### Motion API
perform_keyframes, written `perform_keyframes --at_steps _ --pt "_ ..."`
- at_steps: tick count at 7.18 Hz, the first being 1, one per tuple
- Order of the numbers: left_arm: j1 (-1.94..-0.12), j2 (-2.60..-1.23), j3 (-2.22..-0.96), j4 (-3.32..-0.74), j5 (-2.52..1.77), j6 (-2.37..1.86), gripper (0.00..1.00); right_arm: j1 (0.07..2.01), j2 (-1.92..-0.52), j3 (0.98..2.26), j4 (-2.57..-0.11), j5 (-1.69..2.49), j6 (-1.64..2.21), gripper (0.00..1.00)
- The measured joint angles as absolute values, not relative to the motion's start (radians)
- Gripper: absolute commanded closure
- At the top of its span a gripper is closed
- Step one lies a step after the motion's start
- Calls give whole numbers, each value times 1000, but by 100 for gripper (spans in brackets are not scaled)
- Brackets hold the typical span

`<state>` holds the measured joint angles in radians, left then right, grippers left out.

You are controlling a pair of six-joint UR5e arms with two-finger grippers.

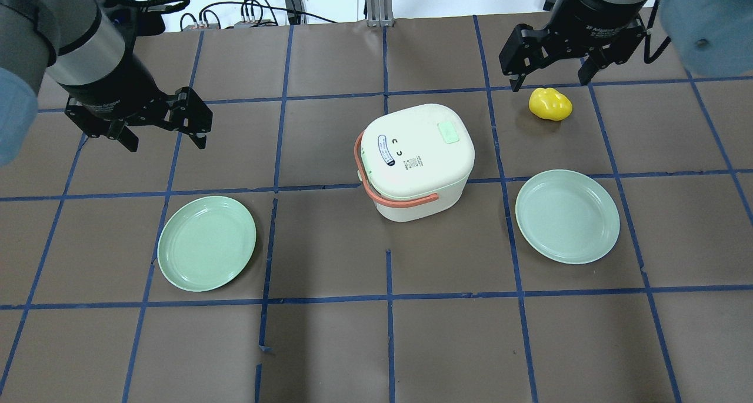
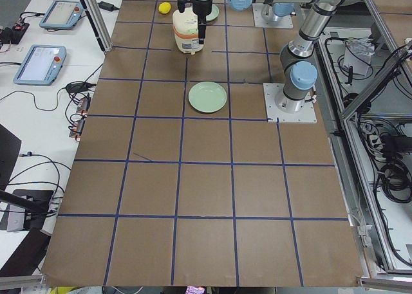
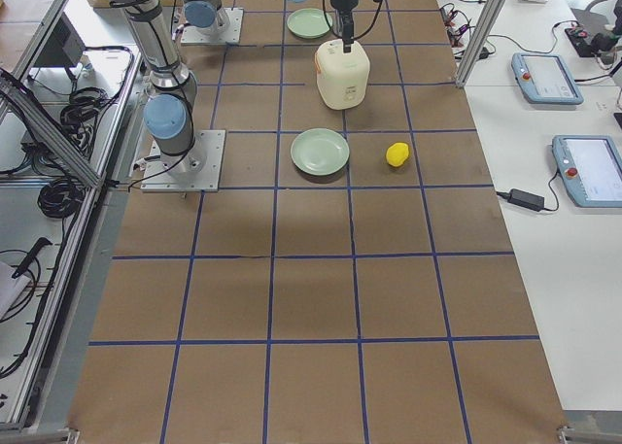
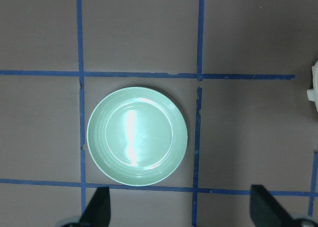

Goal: Press rice cooker button

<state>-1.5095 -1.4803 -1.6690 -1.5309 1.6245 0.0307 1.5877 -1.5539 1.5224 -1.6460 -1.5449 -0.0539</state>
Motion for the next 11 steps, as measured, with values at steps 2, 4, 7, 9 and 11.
perform_keyframes --at_steps 2,4,7,9,11 --pt "-1509 -1480 -1669 -1531 1624 31 0 1588 -1554 1527 -1646 -1545 -54 0" --pt "-1509 -1480 -1669 -1532 1624 31 0 1588 -1554 1528 -1646 -1546 -55 0" --pt "-1509 -1480 -1669 -1532 1624 31 0 1588 -1553 1530 -1646 -1546 -55 1" --pt "-1509 -1480 -1669 -1531 1625 31 0 1588 -1553 1530 -1646 -1545 -55 81" --pt "-1509 -1480 -1669 -1531 1624 31 0 1588 -1550 1535 -1652 -1541 -52 93"
